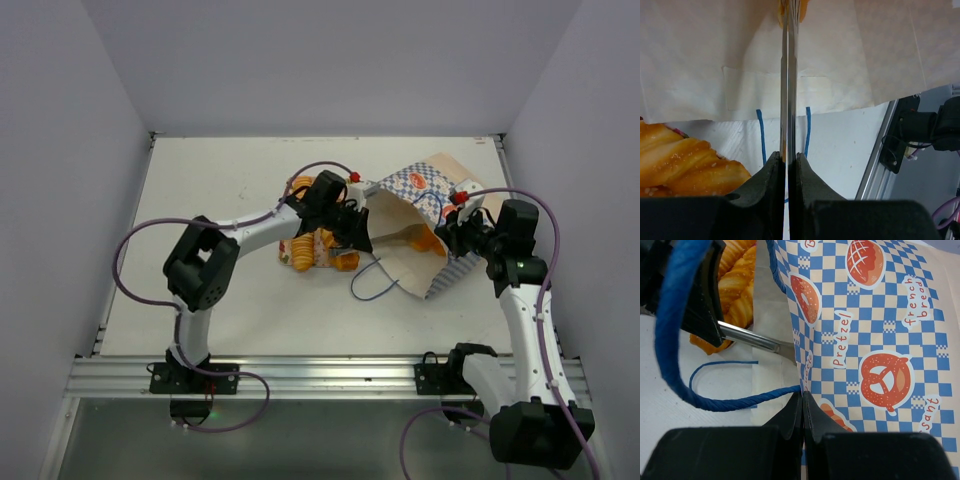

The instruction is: Take the fake bread out of the paper bag

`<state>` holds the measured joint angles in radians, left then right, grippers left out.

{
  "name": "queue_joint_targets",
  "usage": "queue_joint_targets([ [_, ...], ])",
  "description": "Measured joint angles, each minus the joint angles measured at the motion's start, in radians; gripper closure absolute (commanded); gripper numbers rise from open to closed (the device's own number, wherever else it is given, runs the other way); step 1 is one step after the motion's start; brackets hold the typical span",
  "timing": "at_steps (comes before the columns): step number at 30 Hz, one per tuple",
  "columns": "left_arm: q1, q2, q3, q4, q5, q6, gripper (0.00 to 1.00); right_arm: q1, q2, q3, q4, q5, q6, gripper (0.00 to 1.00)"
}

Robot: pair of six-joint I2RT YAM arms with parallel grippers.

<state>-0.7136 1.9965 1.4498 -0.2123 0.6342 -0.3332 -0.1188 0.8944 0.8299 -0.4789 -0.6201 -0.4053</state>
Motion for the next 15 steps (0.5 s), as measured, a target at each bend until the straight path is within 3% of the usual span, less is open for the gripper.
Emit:
queue_joint_targets([
  [15, 0.0, -0.27, -0.233, -0.002, -0.057, -0.031, 1.0, -0.002, -0.008, 0.0, 0.0, 0.0, 0.001, 1.0],
])
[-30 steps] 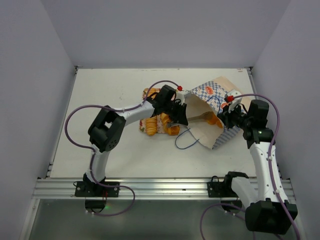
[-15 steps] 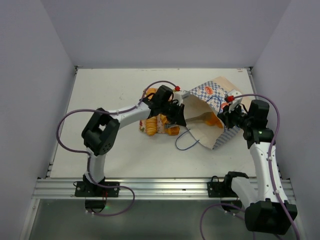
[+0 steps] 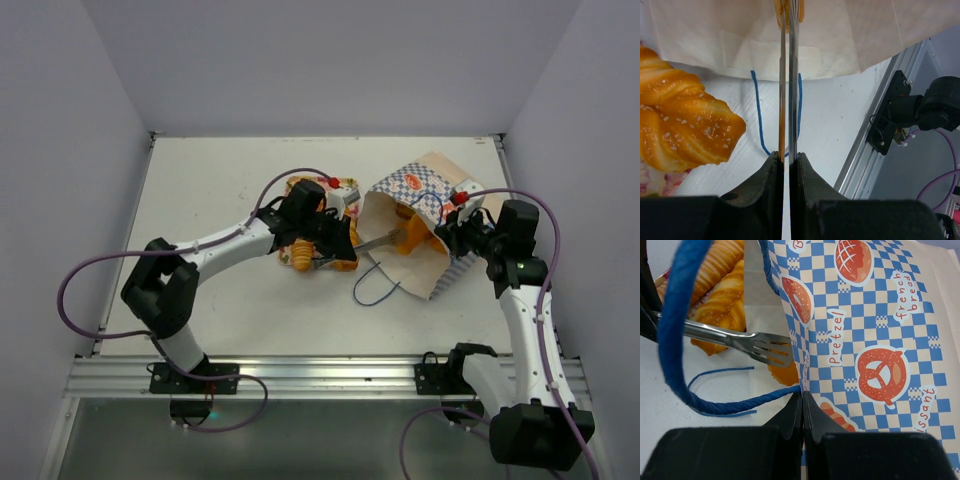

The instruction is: Take the fake bread out of the paper bag

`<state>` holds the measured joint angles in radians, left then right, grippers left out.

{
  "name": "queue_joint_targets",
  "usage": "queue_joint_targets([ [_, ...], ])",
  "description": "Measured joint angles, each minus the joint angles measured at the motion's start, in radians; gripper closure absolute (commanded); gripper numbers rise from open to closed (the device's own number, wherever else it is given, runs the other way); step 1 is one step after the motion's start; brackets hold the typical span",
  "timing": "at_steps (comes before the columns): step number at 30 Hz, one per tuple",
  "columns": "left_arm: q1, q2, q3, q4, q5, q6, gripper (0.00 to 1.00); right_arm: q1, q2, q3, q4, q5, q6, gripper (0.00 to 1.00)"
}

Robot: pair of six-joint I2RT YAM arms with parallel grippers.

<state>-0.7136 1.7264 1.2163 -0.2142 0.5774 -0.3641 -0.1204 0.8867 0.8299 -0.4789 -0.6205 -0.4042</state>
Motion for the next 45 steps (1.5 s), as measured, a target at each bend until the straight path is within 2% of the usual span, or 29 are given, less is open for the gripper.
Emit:
queue_joint_targets([
  [12, 0.0, -0.154, -0.13, -0.044, -0.033, -0.002, 1.0, -0.005, -0.005, 0.0, 0.0, 0.0, 0.003, 1.0],
  [23, 0.0, -0.399, -0.287, -0.111, -0.042, -0.009, 1.0, -0.01, -0.006, 0.0, 0.002, 0.011, 0.024, 1.0],
  [33, 0.0, -0.689, -0.456, -0.256, -0.036, -0.019, 1.0, -0.012, -0.007, 0.0, 0.06, 0.167, 0.129, 1.0],
  [45, 0.0, -0.902, -0.479, -0.415, -0.031, -0.048, 1.0, -0.018, -0.019, 0.0, 0.099, 0.294, 0.195, 1.0],
])
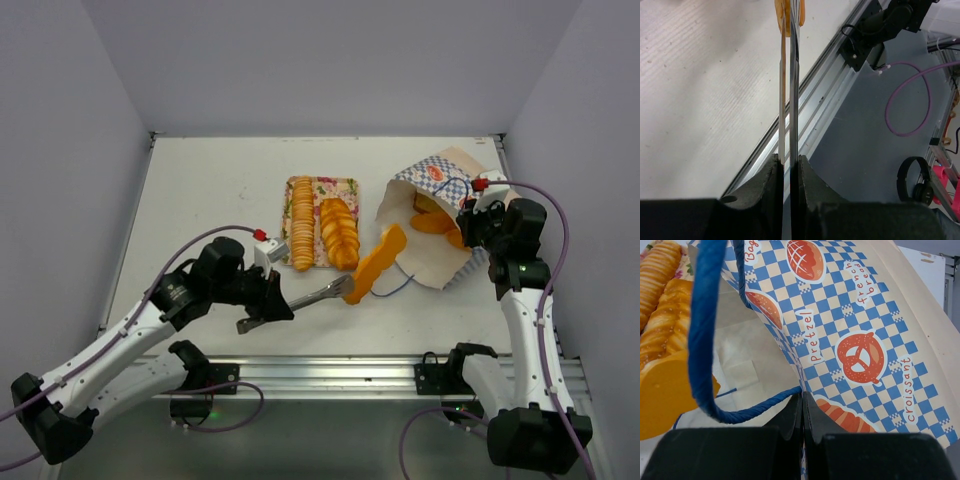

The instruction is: Take the fake bread out of the paper bag

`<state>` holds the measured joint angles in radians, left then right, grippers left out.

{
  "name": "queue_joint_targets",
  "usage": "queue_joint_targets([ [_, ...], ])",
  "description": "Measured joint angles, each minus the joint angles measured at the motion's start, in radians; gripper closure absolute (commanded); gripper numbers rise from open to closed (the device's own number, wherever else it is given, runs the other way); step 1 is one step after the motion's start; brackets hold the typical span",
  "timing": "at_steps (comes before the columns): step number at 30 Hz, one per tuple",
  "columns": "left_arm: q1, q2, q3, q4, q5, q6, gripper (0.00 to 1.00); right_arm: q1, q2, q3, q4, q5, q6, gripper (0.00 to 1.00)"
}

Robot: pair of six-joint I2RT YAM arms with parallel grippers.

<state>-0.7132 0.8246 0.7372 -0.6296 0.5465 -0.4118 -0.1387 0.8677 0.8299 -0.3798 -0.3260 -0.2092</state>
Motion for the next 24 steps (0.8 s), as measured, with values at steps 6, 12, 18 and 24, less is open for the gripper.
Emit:
queue_joint_targets([
  [6, 0.0, -0.087, -0.001, -0.047, -0.018, -0.042, 1.0, 0.0, 0.0, 0.0, 0.001, 0.006, 0.004, 1.0],
  [12, 0.0, -0.127, -0.001, -0.048, -0.072, -0.106, 1.0, 0.0, 0.0, 0.0, 0.002, 0.016, 0.007, 1.0],
  [18, 0.0, -0.115, 0.01, -0.045, -0.136, -0.152, 1.0, 0.0, 0.0, 0.0, 0.003, 0.021, 0.008, 1.0],
  [24, 0.01, -0.074, 0.041, -0.014, -0.212, -0.18, 1.0, 0.0, 0.0, 0.0, 0.003, 0.021, 0.007, 1.0],
])
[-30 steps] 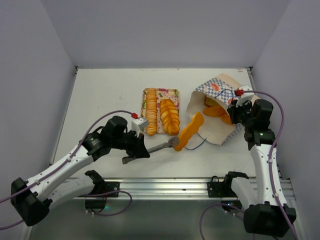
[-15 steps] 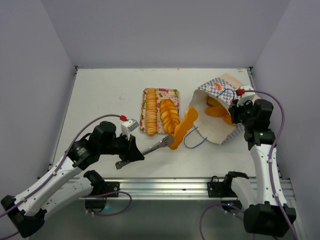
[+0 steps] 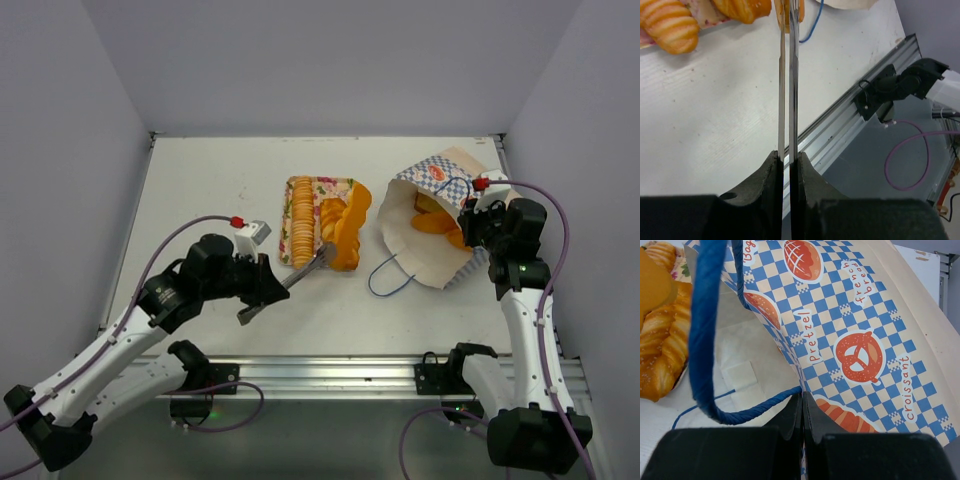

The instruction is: Take the fake bread out of the paper bag

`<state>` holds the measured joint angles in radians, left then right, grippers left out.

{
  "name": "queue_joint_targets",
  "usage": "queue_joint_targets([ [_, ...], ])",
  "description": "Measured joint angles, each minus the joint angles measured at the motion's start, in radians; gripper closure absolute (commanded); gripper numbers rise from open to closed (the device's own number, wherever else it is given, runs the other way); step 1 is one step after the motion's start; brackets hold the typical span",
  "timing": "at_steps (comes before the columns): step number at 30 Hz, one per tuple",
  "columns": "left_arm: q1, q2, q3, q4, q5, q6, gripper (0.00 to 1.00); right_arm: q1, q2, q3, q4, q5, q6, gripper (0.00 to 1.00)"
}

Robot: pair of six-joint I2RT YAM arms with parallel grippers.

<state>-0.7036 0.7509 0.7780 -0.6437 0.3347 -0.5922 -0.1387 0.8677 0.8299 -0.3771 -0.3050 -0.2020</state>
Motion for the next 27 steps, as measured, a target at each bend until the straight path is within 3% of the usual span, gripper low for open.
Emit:
queue_joint_targets([
  [11, 0.125, 0.104, -0.017, 0.173, -0.056, -0.047, 1.0, 0.0, 0.0, 0.0, 0.0, 0.0, 0.0, 1.0],
  [21, 0.273, 0.12, -0.177, 0.323, -0.009, -0.087, 1.0, 0.0, 0.0, 0.0, 0.001, 0.0, 0.0, 1.0],
  [27, 0.291, 0.12, -0.255, 0.343, 0.048, -0.104, 1.0, 0.0, 0.0, 0.0, 0.001, 0.0, 0.0, 1.0],
])
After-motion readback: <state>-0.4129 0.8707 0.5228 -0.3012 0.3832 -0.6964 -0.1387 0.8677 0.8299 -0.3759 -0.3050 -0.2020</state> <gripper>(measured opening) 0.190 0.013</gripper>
